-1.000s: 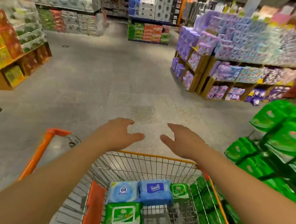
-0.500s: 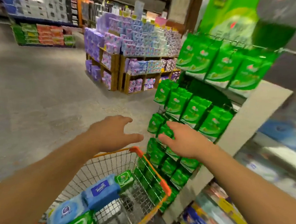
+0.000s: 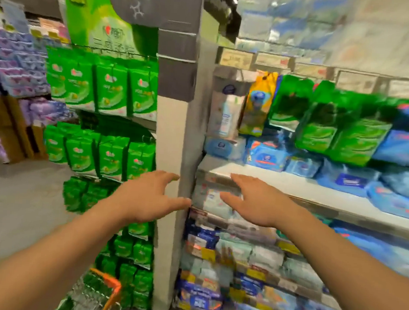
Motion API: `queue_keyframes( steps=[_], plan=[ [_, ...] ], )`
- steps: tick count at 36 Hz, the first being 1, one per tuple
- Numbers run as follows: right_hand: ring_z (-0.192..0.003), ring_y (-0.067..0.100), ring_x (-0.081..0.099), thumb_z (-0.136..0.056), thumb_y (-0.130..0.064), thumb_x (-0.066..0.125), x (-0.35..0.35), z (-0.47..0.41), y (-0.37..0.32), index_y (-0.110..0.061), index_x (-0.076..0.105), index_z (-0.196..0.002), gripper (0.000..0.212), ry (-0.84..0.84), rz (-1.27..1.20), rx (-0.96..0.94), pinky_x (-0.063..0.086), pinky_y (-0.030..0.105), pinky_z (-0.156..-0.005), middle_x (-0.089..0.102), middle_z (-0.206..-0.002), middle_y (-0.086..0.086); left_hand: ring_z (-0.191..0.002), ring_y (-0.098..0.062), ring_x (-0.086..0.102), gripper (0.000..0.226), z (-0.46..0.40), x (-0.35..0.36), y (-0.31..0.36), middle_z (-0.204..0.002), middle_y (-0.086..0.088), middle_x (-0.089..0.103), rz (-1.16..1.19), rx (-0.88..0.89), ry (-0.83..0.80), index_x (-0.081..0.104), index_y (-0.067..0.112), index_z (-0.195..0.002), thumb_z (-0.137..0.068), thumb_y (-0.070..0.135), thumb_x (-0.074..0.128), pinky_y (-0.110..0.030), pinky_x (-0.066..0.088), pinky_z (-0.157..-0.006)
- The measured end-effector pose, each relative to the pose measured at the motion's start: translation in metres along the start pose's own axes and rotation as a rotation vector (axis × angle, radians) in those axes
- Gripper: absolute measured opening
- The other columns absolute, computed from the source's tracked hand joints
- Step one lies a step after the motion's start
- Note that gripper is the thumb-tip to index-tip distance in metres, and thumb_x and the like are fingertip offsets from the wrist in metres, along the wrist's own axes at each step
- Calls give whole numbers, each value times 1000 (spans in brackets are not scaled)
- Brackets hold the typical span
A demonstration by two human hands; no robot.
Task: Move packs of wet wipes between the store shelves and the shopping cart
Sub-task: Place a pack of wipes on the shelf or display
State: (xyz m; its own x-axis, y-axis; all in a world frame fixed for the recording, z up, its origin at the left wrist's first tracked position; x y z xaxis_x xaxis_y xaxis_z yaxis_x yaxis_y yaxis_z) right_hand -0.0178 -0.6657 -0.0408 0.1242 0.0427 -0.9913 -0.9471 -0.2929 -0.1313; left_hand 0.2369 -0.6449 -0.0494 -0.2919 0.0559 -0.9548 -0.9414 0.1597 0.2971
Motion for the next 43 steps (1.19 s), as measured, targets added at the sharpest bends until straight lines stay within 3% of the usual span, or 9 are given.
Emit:
queue_keyframes(
  steps=[3, 7, 13, 19, 23, 27, 33, 37, 43],
  plan=[
    [-151, 24, 28, -98, -69, 35, -2, 12, 53, -19, 22, -161, 81, -18, -8, 72, 24, 38, -123, 23, -167, 2, -143, -20, 42, 90, -28, 13, 46, -159, 1, 42, -12, 55, -1, 38, 34, -154, -79, 84, 52, -37, 38, -115],
    [-153, 22, 23, -96, -73, 33, -2, 23, 116, -23, 18, -161, 84, -34, -43, 160, 22, 39, -124, 19, -168, -2, -137, -21, 48, 76, -55, 27, 102, -153, -1, 49, 22, 144, -16, 45, 36, -149, -84, 73, 59, -32, 40, -111],
    [-152, 20, 26, -97, -70, 35, 1, 36, 185, -18, 20, -161, 83, -14, -68, 231, 23, 35, -123, 23, -167, 1, -139, -14, 46, 106, -96, 50, 155, -153, 10, 48, 17, 197, -89, 45, 35, -149, -59, 91, 38, -37, 39, -114],
    [-152, 20, 27, -98, -68, 36, 2, 37, 230, -17, 21, -161, 82, 3, -122, 307, 25, 38, -123, 25, -167, 2, -136, -12, 48, 102, -134, 67, 187, -154, 12, 46, 38, 253, -97, 45, 37, -148, -62, 92, 40, -39, 40, -114],
    [-150, 21, 30, -99, -66, 38, 5, 30, 251, -17, 24, -160, 80, 24, -170, 375, 27, 34, -119, 27, -166, 2, -141, -15, 43, 86, -162, 77, 204, -156, 7, 45, 7, 305, -116, 45, 37, -148, -77, 84, 51, -38, 37, -116],
    [-151, 18, 28, -98, -68, 37, 12, 19, 274, -17, 24, -160, 82, 39, -160, 433, 25, 33, -121, 25, -167, 0, -140, -18, 45, 104, -194, 88, 218, -156, 5, 46, 29, 349, -138, 46, 38, -148, -60, 92, 36, -41, 38, -114],
    [-149, 18, 32, -97, -69, 38, 8, 3, 309, -16, 24, -161, 84, 34, -180, 560, 23, 30, -120, 25, -167, 1, -139, -17, 47, 85, -245, 107, 234, -157, 4, 46, 111, 414, -187, 45, 32, -150, -80, 78, 59, -34, 37, -110],
    [-146, 18, 38, -97, -64, 47, 5, 2, 329, -18, 23, -161, 83, 30, -193, 624, 29, 31, -117, 24, -167, -1, -141, -15, 44, 76, -275, 118, 250, -156, 6, 45, 118, 467, -220, 44, 33, -151, -86, 70, 61, -30, 33, -114],
    [-150, 19, 30, -97, -59, 52, 9, 9, 358, -19, 24, -160, 80, 26, -165, 685, 28, 33, -118, 26, -166, -1, -136, -10, 47, 102, -300, 137, 280, -152, 10, 48, 148, 505, -298, 47, 35, -148, -59, 86, 46, -29, 36, -112]
  ],
)
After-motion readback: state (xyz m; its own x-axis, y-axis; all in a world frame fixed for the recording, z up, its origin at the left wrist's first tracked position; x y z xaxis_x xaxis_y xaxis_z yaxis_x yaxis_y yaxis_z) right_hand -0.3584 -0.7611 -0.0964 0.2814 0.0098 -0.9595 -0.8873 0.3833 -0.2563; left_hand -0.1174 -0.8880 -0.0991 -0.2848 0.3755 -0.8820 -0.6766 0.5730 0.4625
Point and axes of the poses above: each hand's wrist, its own z-axis away from the middle knuckle, its own x-axis out of the palm, y = z × x, the point moved 1 cm from there along -z, towards the middle knuckle
